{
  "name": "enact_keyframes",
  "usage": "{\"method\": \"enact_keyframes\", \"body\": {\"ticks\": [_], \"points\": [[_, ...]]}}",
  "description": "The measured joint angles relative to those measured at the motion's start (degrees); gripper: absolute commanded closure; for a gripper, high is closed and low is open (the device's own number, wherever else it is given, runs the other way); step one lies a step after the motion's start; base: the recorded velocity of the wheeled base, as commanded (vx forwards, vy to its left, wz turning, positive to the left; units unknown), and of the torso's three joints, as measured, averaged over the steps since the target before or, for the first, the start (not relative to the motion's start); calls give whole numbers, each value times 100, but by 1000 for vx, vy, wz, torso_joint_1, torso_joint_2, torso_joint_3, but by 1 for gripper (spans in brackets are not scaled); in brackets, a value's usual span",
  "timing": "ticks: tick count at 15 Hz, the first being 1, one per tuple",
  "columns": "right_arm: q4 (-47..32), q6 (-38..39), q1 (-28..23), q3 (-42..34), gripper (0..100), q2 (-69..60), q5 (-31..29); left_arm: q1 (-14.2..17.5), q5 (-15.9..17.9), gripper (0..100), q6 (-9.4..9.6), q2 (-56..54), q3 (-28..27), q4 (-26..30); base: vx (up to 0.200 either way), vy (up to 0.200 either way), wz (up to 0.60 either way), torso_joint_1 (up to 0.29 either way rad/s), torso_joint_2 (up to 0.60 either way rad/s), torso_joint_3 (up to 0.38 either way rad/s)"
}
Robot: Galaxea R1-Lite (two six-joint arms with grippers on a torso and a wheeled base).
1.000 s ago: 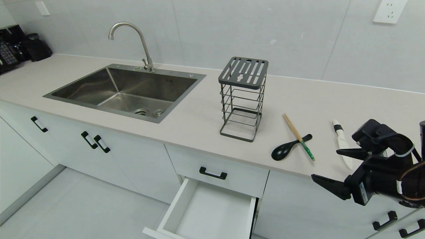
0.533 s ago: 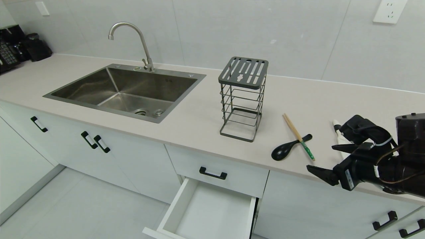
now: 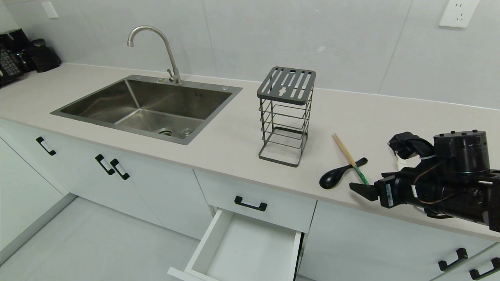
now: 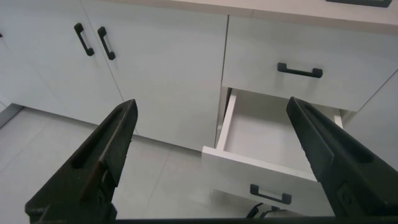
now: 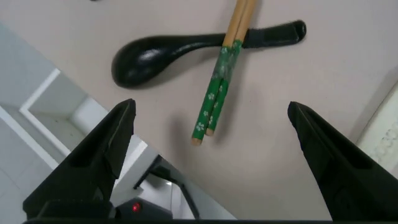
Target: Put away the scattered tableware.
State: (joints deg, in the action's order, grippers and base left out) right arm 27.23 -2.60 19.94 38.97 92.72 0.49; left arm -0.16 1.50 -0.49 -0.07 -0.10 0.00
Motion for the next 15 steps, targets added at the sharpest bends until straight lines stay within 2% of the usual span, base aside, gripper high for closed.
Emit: {"method": "enact_keyframes", "body": {"ticks": [2,15], "points": [[5,-336,-7,13,0,74,-17,0,-2,0,-2,0,0,0,0,0,0,0,0,0],[150,-345,128,702,0,913,-333,0,0,0,-2,0,0,0,0,0,0,0,0,0]]}}
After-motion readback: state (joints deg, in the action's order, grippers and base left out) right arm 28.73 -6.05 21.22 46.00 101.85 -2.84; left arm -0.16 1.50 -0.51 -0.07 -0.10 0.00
